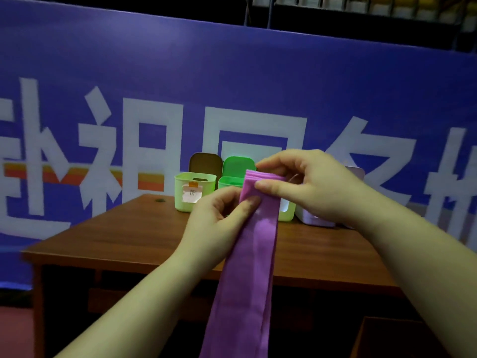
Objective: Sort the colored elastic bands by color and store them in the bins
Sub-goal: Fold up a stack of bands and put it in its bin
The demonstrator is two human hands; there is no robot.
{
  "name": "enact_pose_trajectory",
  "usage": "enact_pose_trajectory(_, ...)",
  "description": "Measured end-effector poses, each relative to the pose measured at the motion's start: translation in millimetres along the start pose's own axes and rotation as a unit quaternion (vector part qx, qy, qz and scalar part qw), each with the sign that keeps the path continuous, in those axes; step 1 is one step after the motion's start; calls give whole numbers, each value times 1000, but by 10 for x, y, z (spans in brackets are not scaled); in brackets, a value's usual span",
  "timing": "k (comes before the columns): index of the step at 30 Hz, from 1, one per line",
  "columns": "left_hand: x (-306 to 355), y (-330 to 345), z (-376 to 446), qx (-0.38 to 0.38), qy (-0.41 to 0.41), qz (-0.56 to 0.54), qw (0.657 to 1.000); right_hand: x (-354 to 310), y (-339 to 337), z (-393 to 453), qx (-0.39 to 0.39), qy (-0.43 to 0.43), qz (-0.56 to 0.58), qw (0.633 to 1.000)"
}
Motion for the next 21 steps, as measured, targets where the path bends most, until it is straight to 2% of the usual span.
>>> enact_pose_trajectory(4, 17, -7, -38, -7, -4, -21, 1000, -63, 5, 34, -41, 0, -35, 999)
enact_pose_trajectory(6, -46, 14, -24, -18, -25, -82, 996, -112, 11, 35, -43, -13, -41, 998)
enact_pose_trajectory(9, -131, 144, 25, -90, -85, -268, 956, -189, 15, 38, -48, -37, -34, 998)
enact_pose_trajectory(10, -130, 212, 32, -126, -105, -284, 945, -207, 13, 43, -51, -40, -35, 997)
enact_pose_trajectory(12, -102, 319, 24, -169, -135, -248, 944, -224, 8, 65, -60, -42, -42, 996)
enact_pose_trajectory(17, -138, 383, 84, -132, -157, -263, 943, -188, -44, 104, -43, -46, -60, 996)
enact_pose_trajectory(21, -194, 510, 67, -164, -189, -378, 891, -137, -68, 122, -40, -42, -63, 996)
Point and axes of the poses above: each hand's wrist, its own z-axis towards the middle knuckle, its own y-axis out of the palm, x = y × z, the point moved 7 cm from there along z, towards the middle knuckle, and after that the axes turned 15 degrees about -x, right-handed, at the moved point
